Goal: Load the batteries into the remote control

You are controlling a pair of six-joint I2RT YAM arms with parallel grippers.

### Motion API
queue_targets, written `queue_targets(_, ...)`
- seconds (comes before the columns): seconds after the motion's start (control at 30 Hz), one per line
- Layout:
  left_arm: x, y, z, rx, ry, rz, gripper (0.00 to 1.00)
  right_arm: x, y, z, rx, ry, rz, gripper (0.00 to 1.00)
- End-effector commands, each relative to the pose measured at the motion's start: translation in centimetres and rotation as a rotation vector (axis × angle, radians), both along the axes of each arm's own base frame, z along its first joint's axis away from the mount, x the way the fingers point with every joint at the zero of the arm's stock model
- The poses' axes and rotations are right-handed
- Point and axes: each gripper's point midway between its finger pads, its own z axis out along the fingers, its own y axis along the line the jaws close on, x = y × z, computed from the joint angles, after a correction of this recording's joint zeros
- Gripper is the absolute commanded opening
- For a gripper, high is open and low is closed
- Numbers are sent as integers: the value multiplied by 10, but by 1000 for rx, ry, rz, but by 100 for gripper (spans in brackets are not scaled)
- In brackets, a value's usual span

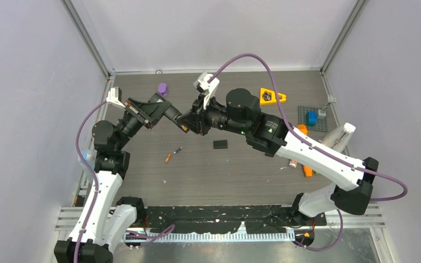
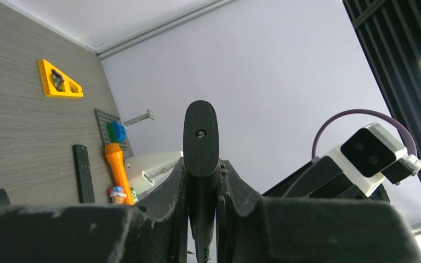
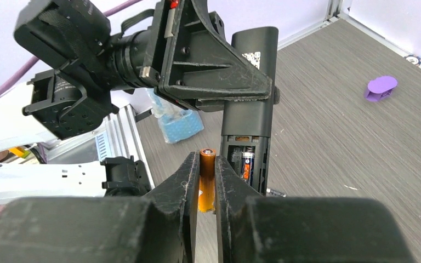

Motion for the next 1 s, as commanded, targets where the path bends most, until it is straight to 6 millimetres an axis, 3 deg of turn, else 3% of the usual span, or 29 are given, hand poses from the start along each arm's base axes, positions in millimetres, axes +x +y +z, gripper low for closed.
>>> queue_targets(0.0, -13, -3, 17, -27, -66, -38, 0, 1, 3, 14, 10, -59, -17, 8)
queue_targets(0.6, -16, -6, 13, -8, -70, -62, 0, 18, 4, 15, 4, -107, -94, 8)
queue_targets(0.97, -15, -7, 14, -31, -49, -73, 0, 19, 12, -7, -49, -121, -78, 10)
